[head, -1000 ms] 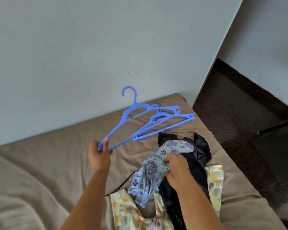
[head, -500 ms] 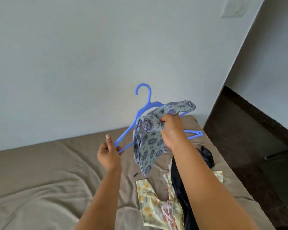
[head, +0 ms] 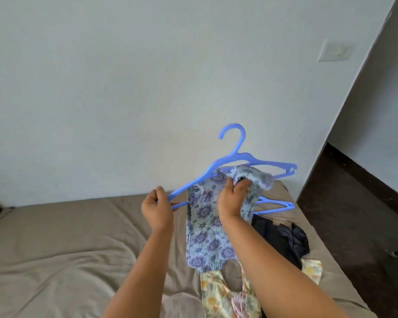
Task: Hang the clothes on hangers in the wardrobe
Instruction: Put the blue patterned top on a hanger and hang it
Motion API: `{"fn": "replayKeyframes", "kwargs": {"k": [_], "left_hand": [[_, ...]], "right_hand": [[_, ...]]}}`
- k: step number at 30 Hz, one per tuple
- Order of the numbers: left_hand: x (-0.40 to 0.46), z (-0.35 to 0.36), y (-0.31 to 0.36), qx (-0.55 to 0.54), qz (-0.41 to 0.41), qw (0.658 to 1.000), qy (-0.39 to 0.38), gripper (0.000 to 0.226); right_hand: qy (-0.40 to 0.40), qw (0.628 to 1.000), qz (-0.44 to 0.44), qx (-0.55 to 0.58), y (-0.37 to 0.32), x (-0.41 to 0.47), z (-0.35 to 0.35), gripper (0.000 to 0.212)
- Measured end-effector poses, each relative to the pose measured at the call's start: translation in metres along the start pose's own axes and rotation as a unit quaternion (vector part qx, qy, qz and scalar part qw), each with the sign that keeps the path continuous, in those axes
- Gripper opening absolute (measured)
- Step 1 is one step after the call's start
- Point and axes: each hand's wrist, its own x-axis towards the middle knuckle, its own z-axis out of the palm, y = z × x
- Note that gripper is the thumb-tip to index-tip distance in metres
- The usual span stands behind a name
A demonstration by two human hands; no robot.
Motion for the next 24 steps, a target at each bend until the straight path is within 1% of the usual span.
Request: {"fn": "replayKeyframes", "kwargs": {"k": [2,3,4,5,6,7,8,9,11,12,13,14,15,16,17,18,19,20,21,22,23,24], "left_hand": [[0.005,-0.001,0.010,0.030,0.054,0.998,-0.024,0.036],[0.007,-0.001,0.014,0.040,0.069,0.996,-0.034,0.035],[0.008,0.000,0.017,0.046,0.076,0.995,-0.042,0.036],[0.007,0.001,0.017,0.046,0.074,0.995,-0.044,0.036],[0.006,0.001,0.017,0.040,0.064,0.996,-0.040,0.037],[0.004,0.001,0.014,0.030,0.050,0.998,-0.037,0.038],[0.002,0.000,0.011,0.021,0.039,0.998,-0.035,0.038],[0.001,-0.001,0.007,0.015,0.032,0.999,-0.033,0.039],[0.001,-0.004,0.005,0.008,0.028,0.999,-0.036,0.040],[0.003,-0.005,0.007,0.005,0.032,0.999,-0.041,0.040],[0.005,-0.004,0.007,0.007,0.038,0.998,-0.047,0.040],[0.006,-0.004,0.008,0.012,0.043,0.998,-0.054,0.040],[0.008,-0.004,0.009,0.018,0.047,0.997,-0.059,0.040],[0.009,-0.003,0.009,0.025,0.051,0.996,-0.063,0.040],[0.011,-0.003,0.009,0.032,0.055,0.996,-0.067,0.041],[0.013,-0.003,0.008,0.041,0.060,0.995,-0.071,0.042],[0.015,-0.003,0.007,0.049,0.063,0.994,-0.073,0.042],[0.018,-0.004,0.006,0.055,0.059,0.994,-0.070,0.041],[0.020,-0.005,0.005,0.059,0.046,0.995,-0.060,0.040],[0.020,-0.005,0.004,0.062,0.027,0.997,-0.043,0.038],[0.021,-0.005,0.003,0.067,0.007,0.997,-0.024,0.037],[0.020,-0.004,0.003,0.076,-0.008,0.997,-0.008,0.037]], "right_hand": [[-0.017,1.000,-0.010,0.010,-0.006,0.010,-0.002,0.067],[-0.019,0.999,-0.018,0.023,-0.007,0.017,-0.002,0.066],[-0.008,0.999,-0.016,0.038,-0.009,0.022,-0.002,0.057],[-0.001,0.997,0.003,0.079,-0.012,0.026,-0.001,0.044],[0.003,0.996,0.015,0.092,-0.015,0.030,0.001,0.031],[0.010,0.995,0.027,0.097,-0.014,0.032,0.002,0.025],[0.010,0.996,0.032,0.077,-0.015,0.035,0.001,0.023],[-0.012,0.996,0.037,0.078,-0.016,0.037,-0.001,0.022],[-0.053,0.998,0.004,0.023,-0.026,0.039,0.001,0.016],[-0.092,0.996,-0.019,-0.002,-0.028,0.044,-0.002,0.017],[-0.116,0.993,0.003,-0.031,-0.031,0.045,0.007,0.020],[-0.137,0.978,-0.018,-0.154,-0.026,0.055,0.012,0.026],[-0.168,0.962,0.000,-0.217,-0.023,0.054,0.003,0.034],[-0.160,0.946,0.029,-0.281,-0.023,0.057,0.001,0.040],[-0.121,0.936,0.039,-0.329,-0.024,0.058,-0.007,0.044],[-0.138,0.921,0.001,-0.366,-0.019,0.063,0.003,0.050],[-0.203,0.884,-0.036,-0.420,-0.012,0.072,0.012,0.056],[-0.239,0.851,-0.047,-0.464,-0.008,0.077,0.013,0.060],[-0.229,0.825,-0.057,-0.513,-0.005,0.079,0.008,0.061],[-0.213,0.799,-0.023,-0.562,-0.008,0.077,-0.001,0.062],[-0.226,0.798,0.007,-0.559,-0.008,0.072,0.005,0.065],[-0.313,0.764,0.004,-0.564,-0.009,0.069,-0.004,0.067]]}}
